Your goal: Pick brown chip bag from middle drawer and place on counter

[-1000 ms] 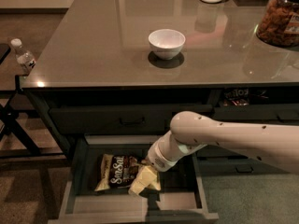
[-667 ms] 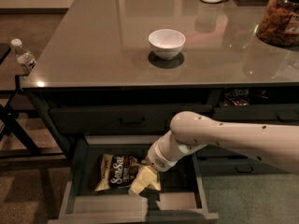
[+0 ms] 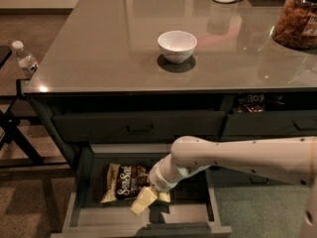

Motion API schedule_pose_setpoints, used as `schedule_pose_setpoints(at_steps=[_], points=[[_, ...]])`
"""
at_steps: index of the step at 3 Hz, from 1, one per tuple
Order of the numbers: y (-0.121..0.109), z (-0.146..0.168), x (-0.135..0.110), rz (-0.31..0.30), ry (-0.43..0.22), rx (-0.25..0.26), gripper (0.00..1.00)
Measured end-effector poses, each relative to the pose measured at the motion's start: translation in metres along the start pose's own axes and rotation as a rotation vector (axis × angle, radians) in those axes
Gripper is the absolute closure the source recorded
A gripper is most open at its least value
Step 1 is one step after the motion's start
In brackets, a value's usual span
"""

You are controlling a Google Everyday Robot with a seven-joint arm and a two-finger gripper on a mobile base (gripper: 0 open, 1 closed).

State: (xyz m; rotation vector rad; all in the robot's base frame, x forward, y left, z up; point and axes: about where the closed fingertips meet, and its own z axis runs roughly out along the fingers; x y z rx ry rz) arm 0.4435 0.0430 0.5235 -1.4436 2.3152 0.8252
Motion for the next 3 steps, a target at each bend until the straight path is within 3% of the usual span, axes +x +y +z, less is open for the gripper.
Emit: schedule_pose_setpoints(at_steps=[1,2,3], points=[[-0.027,0.035,-0.001,-0.005,-0.001,0.066,0.00],[-0.025,0.038,0.000,-0.011,-0.006,0.051,0.00],[-0.037,0.050,-0.005,-0.014,-0.022,0.048,0.00]])
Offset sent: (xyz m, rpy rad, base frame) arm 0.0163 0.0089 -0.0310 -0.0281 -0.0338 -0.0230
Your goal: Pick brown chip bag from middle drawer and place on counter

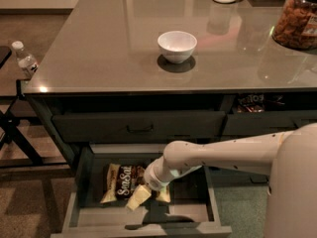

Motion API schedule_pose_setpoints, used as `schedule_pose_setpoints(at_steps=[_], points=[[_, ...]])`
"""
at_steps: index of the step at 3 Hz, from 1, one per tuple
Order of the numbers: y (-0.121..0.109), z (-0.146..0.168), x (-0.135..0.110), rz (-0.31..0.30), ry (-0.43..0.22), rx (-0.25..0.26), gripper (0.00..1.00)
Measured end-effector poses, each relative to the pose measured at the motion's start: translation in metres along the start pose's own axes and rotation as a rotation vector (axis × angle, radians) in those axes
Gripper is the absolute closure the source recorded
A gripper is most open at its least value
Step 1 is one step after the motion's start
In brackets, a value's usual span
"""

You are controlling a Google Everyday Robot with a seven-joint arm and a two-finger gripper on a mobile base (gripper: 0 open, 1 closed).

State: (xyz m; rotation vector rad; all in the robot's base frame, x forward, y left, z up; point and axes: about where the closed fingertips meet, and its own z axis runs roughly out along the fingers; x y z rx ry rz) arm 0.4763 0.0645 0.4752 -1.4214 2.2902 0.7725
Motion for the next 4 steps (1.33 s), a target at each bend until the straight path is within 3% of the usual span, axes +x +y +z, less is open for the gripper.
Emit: schedule_pose_setpoints(at_steps=[4], points=[[-0.042,0.048,0.002,-0.002,0.001,-0.032,0.00]])
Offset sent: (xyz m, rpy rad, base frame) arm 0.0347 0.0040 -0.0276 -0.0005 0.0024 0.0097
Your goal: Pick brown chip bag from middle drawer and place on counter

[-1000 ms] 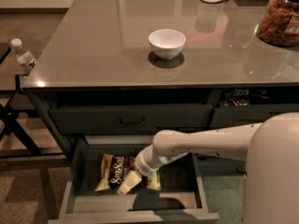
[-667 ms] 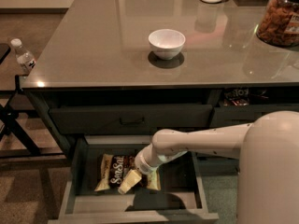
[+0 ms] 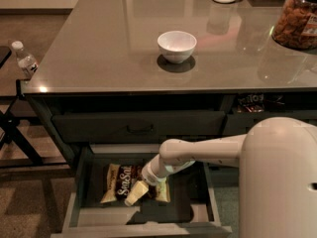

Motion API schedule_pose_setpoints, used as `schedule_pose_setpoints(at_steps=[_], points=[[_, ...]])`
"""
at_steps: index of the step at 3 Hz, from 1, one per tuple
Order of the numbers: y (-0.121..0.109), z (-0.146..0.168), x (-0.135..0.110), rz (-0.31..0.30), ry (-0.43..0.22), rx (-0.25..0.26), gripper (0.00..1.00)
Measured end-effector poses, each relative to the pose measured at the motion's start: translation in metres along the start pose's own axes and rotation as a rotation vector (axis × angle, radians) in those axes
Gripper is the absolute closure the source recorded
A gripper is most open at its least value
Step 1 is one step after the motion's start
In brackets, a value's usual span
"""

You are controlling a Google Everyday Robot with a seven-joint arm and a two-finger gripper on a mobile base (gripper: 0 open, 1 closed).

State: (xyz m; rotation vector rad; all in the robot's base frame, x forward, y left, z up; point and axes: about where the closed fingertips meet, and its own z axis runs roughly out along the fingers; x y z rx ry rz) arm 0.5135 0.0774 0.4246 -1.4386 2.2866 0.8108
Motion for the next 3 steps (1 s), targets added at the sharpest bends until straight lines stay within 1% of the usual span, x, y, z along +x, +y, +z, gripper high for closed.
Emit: schedule_pose_setpoints(at_steps=[2,3], points=[[-0.009,0.025,0.010,-0.002,-0.011,-0.012,0.00],[-0.004,0.035,0.017,-0.001,-0.003,-0.022,0.00]])
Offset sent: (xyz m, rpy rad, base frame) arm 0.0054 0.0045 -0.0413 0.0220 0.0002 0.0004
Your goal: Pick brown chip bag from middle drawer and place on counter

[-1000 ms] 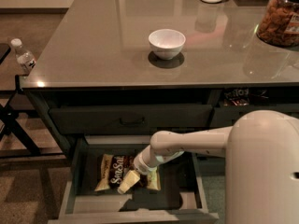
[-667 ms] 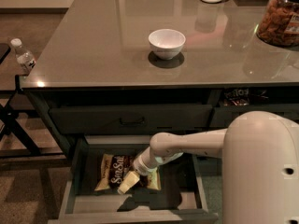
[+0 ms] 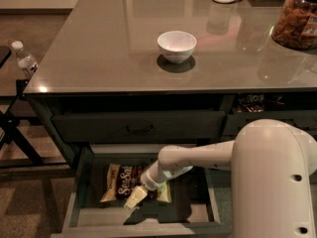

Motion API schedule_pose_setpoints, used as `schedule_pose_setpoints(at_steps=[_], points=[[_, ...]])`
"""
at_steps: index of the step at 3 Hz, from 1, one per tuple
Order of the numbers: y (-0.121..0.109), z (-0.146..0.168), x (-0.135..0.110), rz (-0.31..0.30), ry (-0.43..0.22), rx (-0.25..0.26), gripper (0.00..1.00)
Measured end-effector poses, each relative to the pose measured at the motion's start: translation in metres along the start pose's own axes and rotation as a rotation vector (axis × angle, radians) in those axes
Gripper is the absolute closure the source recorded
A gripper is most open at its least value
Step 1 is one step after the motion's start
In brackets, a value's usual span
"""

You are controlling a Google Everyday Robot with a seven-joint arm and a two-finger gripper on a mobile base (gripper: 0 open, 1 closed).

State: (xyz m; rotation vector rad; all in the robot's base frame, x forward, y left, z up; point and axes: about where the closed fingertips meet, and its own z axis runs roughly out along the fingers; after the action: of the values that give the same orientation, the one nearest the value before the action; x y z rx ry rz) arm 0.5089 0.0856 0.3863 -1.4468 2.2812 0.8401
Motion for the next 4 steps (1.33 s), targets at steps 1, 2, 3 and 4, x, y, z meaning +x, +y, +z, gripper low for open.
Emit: schedule_pose_setpoints(at_steps=[1,2,3,4], points=[[0.0000,0.0000,0.0000,0.000,0.000,0.000,0.00],[0.0000,0.0000,0.0000,0.000,0.000,0.000,0.18],[0.0000,0.0000,0.0000,0.000,0.000,0.000,0.41],[0.0001,0.0001,0.0000,0.000,0.000,0.000,0.65]])
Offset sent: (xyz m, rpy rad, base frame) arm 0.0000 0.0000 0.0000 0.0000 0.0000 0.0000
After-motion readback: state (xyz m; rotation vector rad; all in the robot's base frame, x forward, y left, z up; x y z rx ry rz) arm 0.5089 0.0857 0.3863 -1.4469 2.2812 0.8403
